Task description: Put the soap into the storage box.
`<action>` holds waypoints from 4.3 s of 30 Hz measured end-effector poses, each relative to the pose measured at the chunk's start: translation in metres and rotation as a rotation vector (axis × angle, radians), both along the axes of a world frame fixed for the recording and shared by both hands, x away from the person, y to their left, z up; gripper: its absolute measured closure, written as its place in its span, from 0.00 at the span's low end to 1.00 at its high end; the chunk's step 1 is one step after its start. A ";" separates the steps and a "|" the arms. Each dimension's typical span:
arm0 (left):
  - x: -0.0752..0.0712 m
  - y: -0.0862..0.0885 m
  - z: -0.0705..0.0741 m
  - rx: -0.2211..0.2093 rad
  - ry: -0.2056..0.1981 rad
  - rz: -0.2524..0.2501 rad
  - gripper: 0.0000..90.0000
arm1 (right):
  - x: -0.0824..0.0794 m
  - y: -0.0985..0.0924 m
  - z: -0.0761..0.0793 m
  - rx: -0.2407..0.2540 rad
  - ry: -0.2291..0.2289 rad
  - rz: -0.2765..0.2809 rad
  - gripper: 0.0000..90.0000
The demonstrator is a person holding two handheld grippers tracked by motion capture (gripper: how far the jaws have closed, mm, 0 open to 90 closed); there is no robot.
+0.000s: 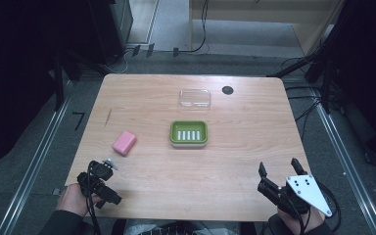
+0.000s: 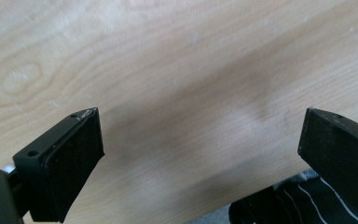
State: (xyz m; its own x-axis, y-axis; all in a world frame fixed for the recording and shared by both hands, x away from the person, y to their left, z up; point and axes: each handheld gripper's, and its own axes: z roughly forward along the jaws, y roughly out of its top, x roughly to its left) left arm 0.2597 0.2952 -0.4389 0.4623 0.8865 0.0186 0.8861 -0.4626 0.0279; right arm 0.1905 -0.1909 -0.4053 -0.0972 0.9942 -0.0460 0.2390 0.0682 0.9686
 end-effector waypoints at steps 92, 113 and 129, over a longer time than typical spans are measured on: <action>0.161 -0.019 -0.004 -0.005 -0.088 0.038 0.20 | 0.003 0.001 0.000 -0.002 0.001 0.008 0.14; 0.159 -0.016 -0.007 0.010 -0.111 0.036 0.42 | 0.002 0.001 0.000 -0.001 0.000 0.007 0.14; 0.157 -0.015 -0.007 0.000 -0.116 0.012 0.42 | 0.002 0.001 0.000 -0.001 0.000 0.008 0.14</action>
